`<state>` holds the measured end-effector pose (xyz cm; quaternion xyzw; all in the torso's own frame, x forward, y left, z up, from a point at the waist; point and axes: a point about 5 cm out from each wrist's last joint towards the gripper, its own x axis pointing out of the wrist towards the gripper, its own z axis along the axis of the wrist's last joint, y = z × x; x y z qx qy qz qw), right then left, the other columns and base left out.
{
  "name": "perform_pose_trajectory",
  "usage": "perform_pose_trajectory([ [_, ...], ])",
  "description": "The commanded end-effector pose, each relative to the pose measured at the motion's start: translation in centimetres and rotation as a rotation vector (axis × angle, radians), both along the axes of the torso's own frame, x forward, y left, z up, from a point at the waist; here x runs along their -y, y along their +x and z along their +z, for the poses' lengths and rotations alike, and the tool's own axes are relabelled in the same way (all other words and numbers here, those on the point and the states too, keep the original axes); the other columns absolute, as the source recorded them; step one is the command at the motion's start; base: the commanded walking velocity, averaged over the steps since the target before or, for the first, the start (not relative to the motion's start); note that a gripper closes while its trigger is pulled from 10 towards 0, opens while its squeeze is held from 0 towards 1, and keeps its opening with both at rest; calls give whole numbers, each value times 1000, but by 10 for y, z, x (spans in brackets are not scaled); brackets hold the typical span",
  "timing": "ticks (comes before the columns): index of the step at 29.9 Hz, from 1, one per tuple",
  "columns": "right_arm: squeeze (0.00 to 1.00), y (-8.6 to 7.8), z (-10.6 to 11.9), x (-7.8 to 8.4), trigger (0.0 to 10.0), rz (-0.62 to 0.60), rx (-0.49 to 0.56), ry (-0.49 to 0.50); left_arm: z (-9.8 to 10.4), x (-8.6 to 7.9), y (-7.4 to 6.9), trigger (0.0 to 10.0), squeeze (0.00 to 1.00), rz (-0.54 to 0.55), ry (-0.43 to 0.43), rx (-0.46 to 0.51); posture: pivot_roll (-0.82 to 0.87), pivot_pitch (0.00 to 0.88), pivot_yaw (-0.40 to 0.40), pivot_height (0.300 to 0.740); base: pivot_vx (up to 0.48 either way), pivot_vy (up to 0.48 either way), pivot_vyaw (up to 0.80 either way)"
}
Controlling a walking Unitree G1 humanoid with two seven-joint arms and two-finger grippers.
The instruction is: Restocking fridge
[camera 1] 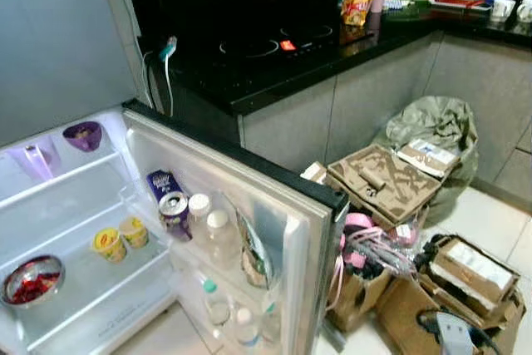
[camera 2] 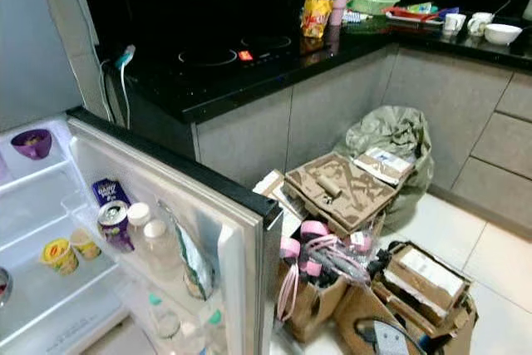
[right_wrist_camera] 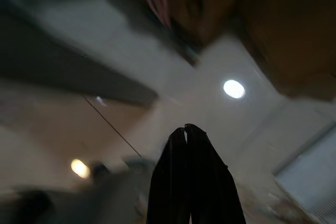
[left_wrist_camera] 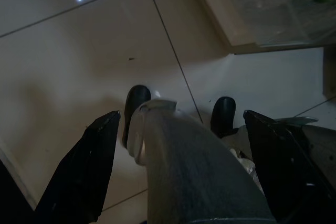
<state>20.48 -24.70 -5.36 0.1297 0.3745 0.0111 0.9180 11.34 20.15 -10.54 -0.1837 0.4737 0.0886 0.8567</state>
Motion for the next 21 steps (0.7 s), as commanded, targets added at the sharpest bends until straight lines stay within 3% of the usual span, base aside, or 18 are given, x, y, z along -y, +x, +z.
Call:
perform_pose_trajectory([
  [1,0,12,8,-5,10000,-17,72,115,0,-7,-4,10000,0,6,20,-12,-123,0,-5,740,0,0,0],
  [2,0,12,8,-5,10000,-17,72,115,0,-7,-4,10000,0,6,20,-12,-123,0,-5,740,0,0,0],
  [4,0,33,24,-14,10000,23,177,295,-1,-4,-5,10000,0,5,13,-13,-125,0,-9,740,0,0,0],
  [5,0,33,24,-14,10000,23,177,295,-1,-4,-5,10000,0,5,13,-13,-125,0,-9,740,0,0,0],
  [7,0,44,34,-28,10000,139,222,415,-1,-1,-6,10000,0,6,7,-14,-125,0,-9,740,0,0,0],
  [8,0,44,34,-28,10000,139,222,415,-1,-1,-6,10000,0,6,7,-14,-125,0,-9,740,0,0,0],
  [11,0,45,35,-50,10000,294,218,474,-2,1,-6,10000,0,4,-1,-14,-131,0,-15,740,0,0,0],
  [14,0,45,34,-57,10000,321,214,482,-2,2,-7,10000,0,2,-3,-13,-130,0,-14,740,0,0,0],
  [17,0,40,34,-74,10000,445,208,572,-2,3,-7,10000,0,3,-6,-12,-123,0,-16,740,0,0,0],
  [21,0,37,35,-81,10000,512,198,611,-2,3,-8,10000,0,5,-7,-12,-125,0,-16,740,0,0,0],
])
